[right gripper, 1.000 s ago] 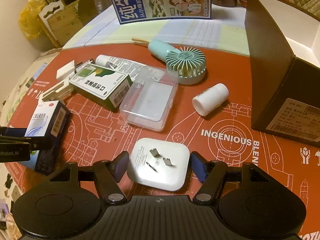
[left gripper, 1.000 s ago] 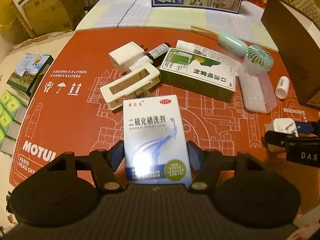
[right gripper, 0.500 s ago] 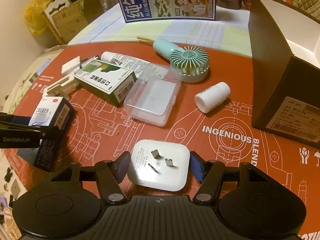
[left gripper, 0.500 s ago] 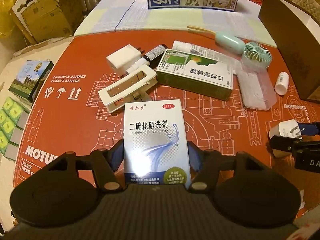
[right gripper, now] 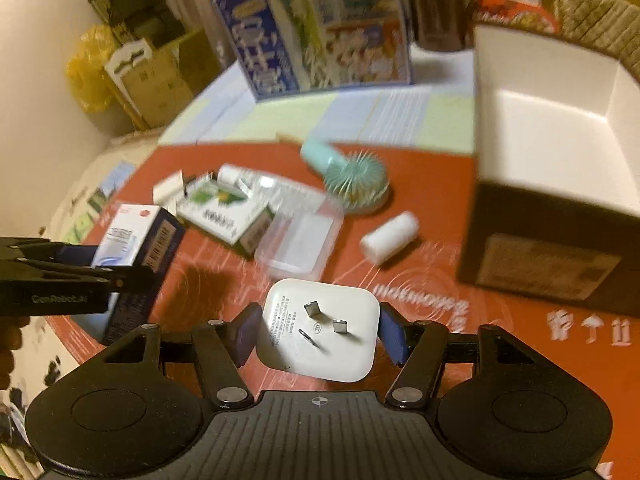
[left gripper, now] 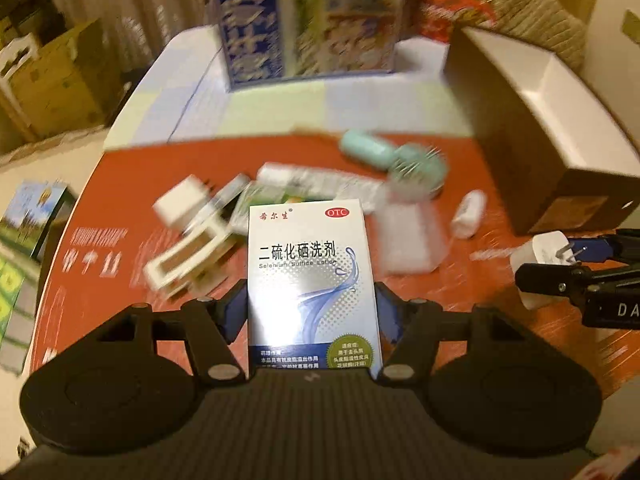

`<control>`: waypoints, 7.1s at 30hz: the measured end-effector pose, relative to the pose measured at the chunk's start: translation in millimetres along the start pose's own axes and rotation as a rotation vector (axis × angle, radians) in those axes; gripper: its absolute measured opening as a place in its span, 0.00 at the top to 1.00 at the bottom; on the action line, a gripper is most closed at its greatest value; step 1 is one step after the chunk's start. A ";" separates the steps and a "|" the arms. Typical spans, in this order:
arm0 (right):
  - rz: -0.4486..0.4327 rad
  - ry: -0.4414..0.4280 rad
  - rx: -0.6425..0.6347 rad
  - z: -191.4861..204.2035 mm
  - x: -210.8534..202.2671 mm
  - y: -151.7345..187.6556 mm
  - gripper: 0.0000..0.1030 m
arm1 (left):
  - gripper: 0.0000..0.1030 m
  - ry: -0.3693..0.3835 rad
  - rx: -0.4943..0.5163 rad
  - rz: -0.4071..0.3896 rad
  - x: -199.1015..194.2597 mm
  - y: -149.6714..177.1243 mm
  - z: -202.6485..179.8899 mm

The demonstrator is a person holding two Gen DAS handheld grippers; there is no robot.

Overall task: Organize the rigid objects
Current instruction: 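Carry both items into the open cardboard box and open both tools, then grasp the white plastic holder with the left tool, then grasp the white pill bottle with the right tool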

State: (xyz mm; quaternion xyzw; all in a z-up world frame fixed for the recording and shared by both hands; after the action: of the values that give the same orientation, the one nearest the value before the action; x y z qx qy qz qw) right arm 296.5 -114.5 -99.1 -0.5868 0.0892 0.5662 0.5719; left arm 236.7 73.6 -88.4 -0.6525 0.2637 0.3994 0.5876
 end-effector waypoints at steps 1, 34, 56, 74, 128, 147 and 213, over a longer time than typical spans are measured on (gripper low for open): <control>-0.016 0.004 0.004 -4.4 -7.7 -4.9 0.43 | 0.40 0.013 0.012 -0.012 -2.2 -6.0 -6.9; -0.010 0.201 0.001 -220.7 -47.1 -75.0 0.43 | 0.40 0.260 0.230 -0.006 83.8 -155.2 -270.4; 0.086 0.187 -0.135 -231.0 -23.7 -78.1 0.42 | 0.40 0.271 0.260 0.097 123.2 -154.0 -276.5; 0.078 0.173 -0.137 -228.8 -22.6 -78.4 0.42 | 0.40 0.273 0.251 0.084 116.6 -153.1 -273.3; -0.183 0.134 0.195 -24.0 -69.8 -28.0 0.39 | 0.40 0.281 0.096 -0.101 -15.5 -71.7 -12.6; -0.055 0.133 0.169 9.3 15.9 -16.6 0.39 | 0.40 0.062 -0.076 -0.036 15.1 -22.9 109.7; -0.102 0.398 0.377 -22.3 94.3 -21.5 0.61 | 0.65 0.123 0.071 0.009 84.7 -52.9 85.5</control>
State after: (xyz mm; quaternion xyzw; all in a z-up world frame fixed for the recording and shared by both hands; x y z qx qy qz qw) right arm 357.6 -73.5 -165.7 -0.5734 0.2741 0.3835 0.6701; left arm 307.6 176.8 -128.5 -0.6532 0.3163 0.3516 0.5913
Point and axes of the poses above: each gripper's, at about its wrist camera, not at the fingertips, and x roughly the way its jaws point, z to its left, y to its underside, the point moved 5 cm from there along x, roughly the way its jaws point, and after that the axes turned 1 degree about -x, right-handed, at the moved point
